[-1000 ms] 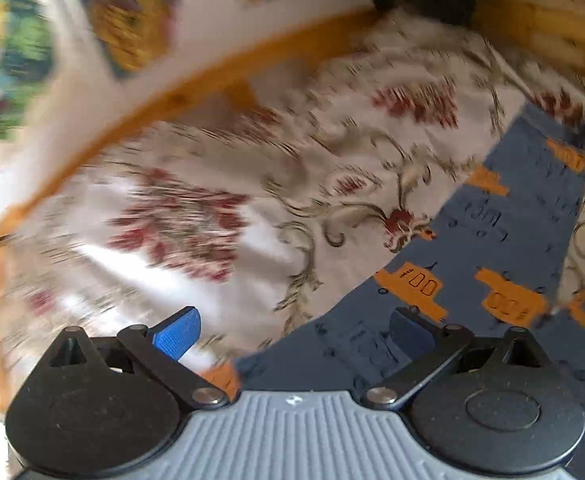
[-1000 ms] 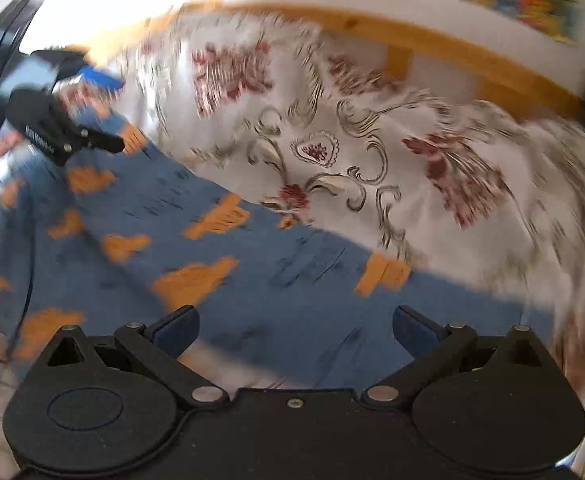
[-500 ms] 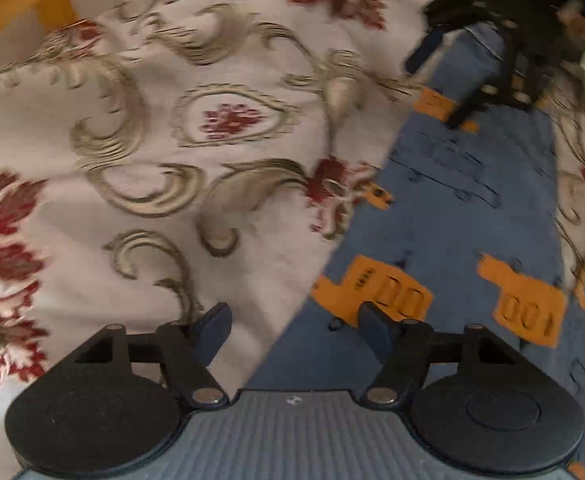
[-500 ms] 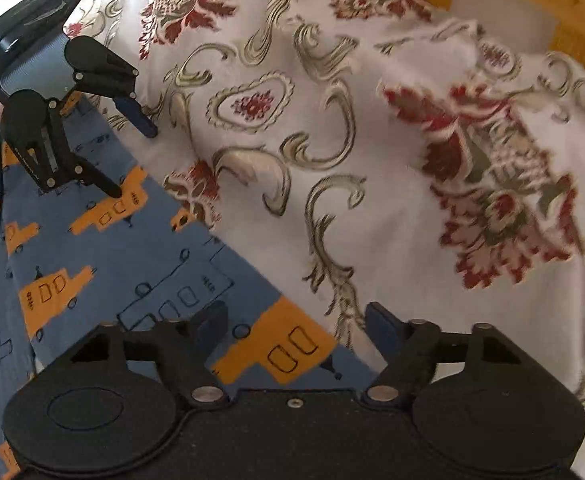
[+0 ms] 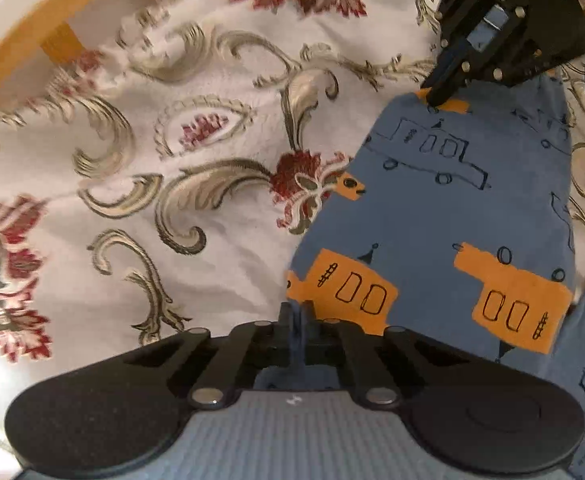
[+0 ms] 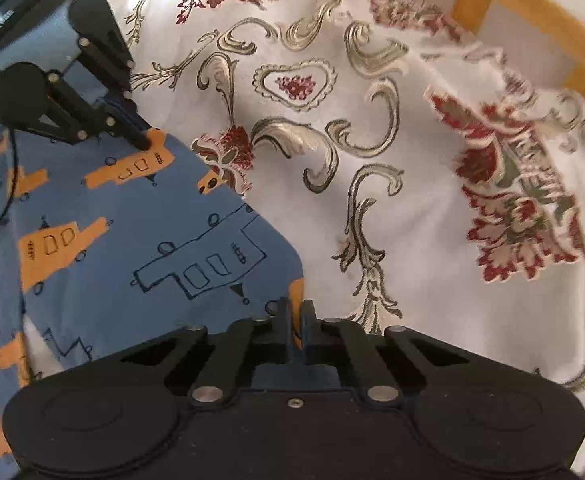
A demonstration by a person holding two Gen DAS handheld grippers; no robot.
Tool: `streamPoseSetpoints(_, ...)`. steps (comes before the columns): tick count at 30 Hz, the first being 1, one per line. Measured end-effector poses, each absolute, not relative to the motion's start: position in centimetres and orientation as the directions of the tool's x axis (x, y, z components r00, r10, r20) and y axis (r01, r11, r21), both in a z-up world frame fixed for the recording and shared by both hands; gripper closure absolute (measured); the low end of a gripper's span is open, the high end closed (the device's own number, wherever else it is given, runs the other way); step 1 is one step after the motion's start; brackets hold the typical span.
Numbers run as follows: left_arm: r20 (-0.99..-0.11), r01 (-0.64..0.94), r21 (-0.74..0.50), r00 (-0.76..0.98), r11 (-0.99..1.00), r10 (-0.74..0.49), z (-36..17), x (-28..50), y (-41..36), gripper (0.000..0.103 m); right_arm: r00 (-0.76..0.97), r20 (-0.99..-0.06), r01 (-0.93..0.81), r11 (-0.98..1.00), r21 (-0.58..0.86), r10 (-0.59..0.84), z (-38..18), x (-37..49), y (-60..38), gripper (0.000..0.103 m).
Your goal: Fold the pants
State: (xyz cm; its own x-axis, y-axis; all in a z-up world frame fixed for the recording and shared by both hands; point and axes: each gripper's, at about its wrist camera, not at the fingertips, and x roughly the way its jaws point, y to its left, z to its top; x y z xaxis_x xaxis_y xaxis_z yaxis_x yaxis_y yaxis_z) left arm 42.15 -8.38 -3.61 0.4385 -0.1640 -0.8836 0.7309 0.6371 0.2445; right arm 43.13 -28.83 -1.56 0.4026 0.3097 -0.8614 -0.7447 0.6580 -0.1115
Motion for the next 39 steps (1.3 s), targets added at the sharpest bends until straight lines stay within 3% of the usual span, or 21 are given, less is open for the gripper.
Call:
streamPoseSetpoints(5, -0.757, 0.541, 0.390, 0.649, 0.745, -0.075, -2.2, 40.7, -9.6, 0.100, 0.614, -0.753, -0.634, 0.716, -0.292, 0.237, -0.8, 40.9, -28.1, 0.101)
streamPoseSetpoints(9, -0.593, 0.459, 0.529, 0.802, 0.714, -0.075, -0.5, 40.6, -10.7, 0.100, 0.741, -0.651, -0.539, 0.724, -0.431, 0.164, 0.7, 41.5, -27.4, 0.101)
streamPoseSetpoints(16, -0.594, 0.422, 0.481, 0.802, 0.769, -0.069, -1.3, 45.6, -9.1, 0.096, 0.781, -0.623, -0.453, 0.727, -0.516, 0.045, -0.5, 46.8, -25.5, 0.101)
streamPoseSetpoints(17, -0.599, 0.420, 0.479, 0.799, 0.771, -0.063, -1.8, 46.3, -8.9, 0.094, 0.776, -0.630, -0.452, 0.725, -0.520, 0.031, -1.1, 47.4, -25.1, 0.101)
streamPoseSetpoints(19, -0.600, 0.414, 0.483, 0.798, 0.771, -0.053, -2.7, 46.6, -8.7, 0.077, 0.768, -0.641, -0.451, 0.710, -0.540, 0.000, -2.1, 48.2, -24.5, 0.100)
streamPoseSetpoints(20, -0.592, 0.413, 0.486, 0.804, 0.770, -0.058, -2.8, 46.4, -8.3, 0.073, 0.768, -0.641, -0.450, 0.703, -0.551, -0.011, -2.3, 48.3, -24.2, 0.094)
streamPoseSetpoints(21, -0.584, 0.415, 0.481, 0.809, 0.772, -0.071, -2.6, 46.3, -7.8, 0.059, 0.770, -0.638, -0.446, 0.703, -0.554, -0.014, -2.2, 48.4, -24.2, 0.091)
streamPoseSetpoints(22, -0.579, 0.414, 0.467, 0.811, 0.782, -0.084, -2.1, 46.2, -6.9, 0.041, 0.774, -0.633, -0.440, 0.707, -0.553, -0.014, -2.0, 48.3, -24.3, 0.080)
streamPoseSetpoints(24, -0.582, 0.413, 0.412, 0.805, 0.812, -0.115, -0.6, 46.1, -4.6, 0.028, 0.783, -0.622, -0.428, 0.721, -0.545, -0.004, -1.3, 47.8, -24.8, 0.046)
streamPoseSetpoints(26, -0.595, 0.412, 0.342, 0.791, 0.845, -0.144, 1.3, 45.8, -1.4, 0.016, 0.799, -0.602, -0.412, 0.738, -0.534, 0.011, -0.4, 46.6, -25.7, 0.025)
streamPoseSetpoints(28, -0.591, 0.391, 0.322, 0.795, 0.862, -0.139, 3.0, 45.4, 1.9, 0.002, 0.807, -0.588, -0.411, 0.768, -0.491, 0.056, 0.7, 45.4, -26.7, 0.014)
streamPoseSetpoints(30, -0.622, 0.394, 0.312, 0.773, 0.865, -0.128, 3.9, 45.2, 5.0, 0.000, 0.793, -0.591, -0.453, 0.794, -0.407, 0.149, 1.8, 44.2, -27.6, 0.002)
streamPoseSetpoints(34, -0.733, 0.400, 0.250, 0.673, 0.882, -0.098, 4.3, 45.1, 10.3, 0.000, 0.746, -0.592, -0.558, 0.771, -0.307, 0.304, 3.4, 43.3, -26.8, 0.001)
streamPoseSetpoints(39, -0.800, 0.463, 0.145, 0.575, 0.874, -0.172, 3.9, 44.1, 12.9, 0.000, 0.634, -0.642, -0.680, 0.707, -0.196, 0.431, 3.9, 44.8, -22.8, 0.001)
